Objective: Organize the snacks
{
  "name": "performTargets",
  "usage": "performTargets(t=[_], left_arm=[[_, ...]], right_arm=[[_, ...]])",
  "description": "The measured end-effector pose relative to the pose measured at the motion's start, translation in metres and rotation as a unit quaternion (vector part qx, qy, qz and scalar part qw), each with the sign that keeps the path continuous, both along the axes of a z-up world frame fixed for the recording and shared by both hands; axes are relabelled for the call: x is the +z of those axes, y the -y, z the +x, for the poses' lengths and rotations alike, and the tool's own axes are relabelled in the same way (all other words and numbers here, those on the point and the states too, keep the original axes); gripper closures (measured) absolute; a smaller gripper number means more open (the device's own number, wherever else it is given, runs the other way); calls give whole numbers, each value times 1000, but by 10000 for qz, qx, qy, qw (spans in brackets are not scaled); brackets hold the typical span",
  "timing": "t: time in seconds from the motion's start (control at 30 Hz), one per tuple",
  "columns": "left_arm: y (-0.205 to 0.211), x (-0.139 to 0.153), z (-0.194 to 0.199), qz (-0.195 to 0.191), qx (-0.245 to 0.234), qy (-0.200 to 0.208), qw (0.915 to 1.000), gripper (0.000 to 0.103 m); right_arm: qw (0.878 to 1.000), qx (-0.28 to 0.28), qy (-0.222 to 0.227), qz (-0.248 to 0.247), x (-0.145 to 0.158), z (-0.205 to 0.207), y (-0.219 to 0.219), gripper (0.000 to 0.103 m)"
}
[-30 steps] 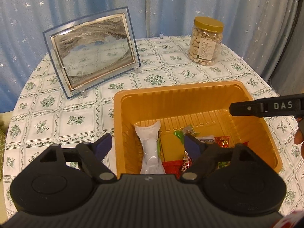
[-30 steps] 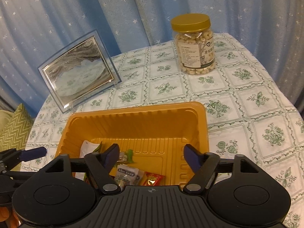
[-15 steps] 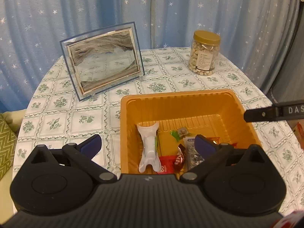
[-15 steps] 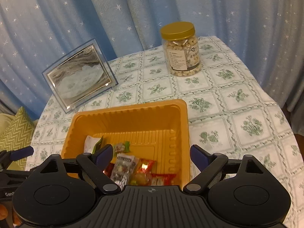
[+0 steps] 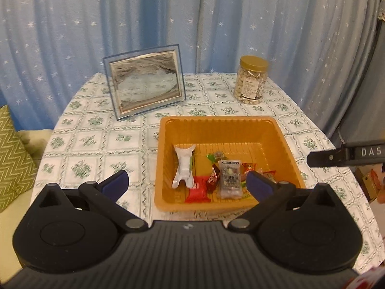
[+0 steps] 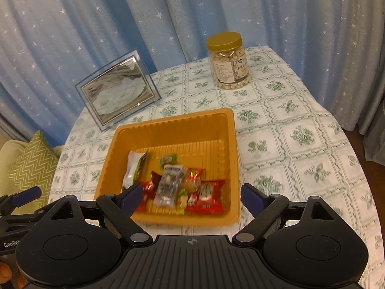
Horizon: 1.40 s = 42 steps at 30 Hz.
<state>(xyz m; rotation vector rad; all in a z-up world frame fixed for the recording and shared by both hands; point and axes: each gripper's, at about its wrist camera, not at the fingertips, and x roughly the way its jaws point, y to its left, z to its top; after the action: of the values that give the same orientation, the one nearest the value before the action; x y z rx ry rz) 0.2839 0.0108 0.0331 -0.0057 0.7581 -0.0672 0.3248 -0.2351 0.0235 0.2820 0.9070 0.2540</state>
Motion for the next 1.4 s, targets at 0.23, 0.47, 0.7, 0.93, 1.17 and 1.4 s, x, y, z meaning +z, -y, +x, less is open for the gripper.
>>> performTargets(t=[0.23,0.47,0.7,0.93,1.17,1.4], left_arm=[[-5,13,-43,-147,202,-12,9997,0],[-6,23,-88,-262,316,52,9991,0],[-5,26,-125,-209,341,155,9991,0],[-1,23,-163,-205,327,209,9990,0],[3,14,-202,-93,480,206,9986,0],[8,9,-232,-91,464,187,9987,0]], right_arm=[[9999,41,139,-37,11,-46,-2,15],[9994,43,320,-96,20,-94,-5,15],[9991,-52,427,-56,25,-134,-2,15],[9983,-198,543,-93,26,-174,0,15],[9970,-167,735,-189,18,-216,-7,15],[9958,-68,817,-408,10,-252,-12,15]])
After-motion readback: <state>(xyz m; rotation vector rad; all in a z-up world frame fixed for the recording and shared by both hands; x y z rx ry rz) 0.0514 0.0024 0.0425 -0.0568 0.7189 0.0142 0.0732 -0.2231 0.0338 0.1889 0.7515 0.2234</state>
